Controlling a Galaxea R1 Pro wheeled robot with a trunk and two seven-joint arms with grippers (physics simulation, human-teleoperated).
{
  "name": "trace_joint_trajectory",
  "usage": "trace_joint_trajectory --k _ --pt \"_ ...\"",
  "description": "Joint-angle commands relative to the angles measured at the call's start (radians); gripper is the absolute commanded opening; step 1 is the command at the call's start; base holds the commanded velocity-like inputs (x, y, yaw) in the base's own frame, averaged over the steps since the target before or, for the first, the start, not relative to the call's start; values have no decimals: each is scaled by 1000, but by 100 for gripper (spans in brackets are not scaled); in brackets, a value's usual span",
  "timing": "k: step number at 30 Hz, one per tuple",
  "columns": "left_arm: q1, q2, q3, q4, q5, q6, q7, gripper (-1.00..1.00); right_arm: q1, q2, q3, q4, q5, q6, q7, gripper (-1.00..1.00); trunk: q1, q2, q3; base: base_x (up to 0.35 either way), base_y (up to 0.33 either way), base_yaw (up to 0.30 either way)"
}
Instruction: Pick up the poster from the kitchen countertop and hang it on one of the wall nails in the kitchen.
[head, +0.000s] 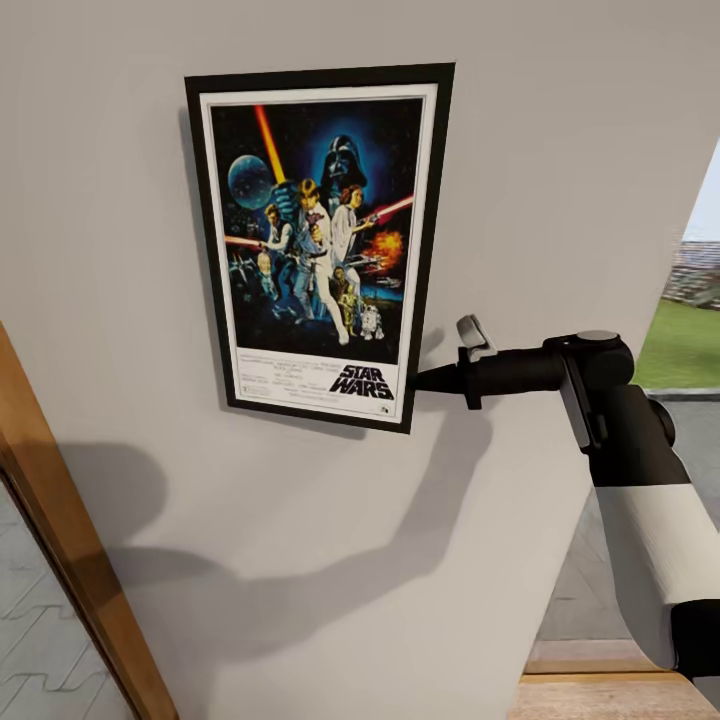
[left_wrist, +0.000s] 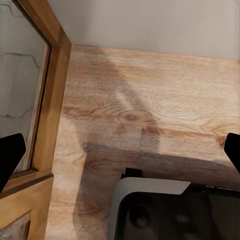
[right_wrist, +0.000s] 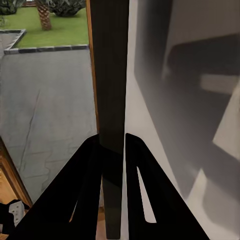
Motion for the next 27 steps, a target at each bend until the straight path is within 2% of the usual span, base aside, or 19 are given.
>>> trace_joint_trajectory --k 1,27 --pt "1 0 1 -1 0 -2 0 100 0 0 1 0 3 14 7 -100 0 -1 0 0 0 0" --pt "1 0 1 -1 0 -2 0 100 7 0 12 0 3 11 10 -100 0 -1 0 0 0 0"
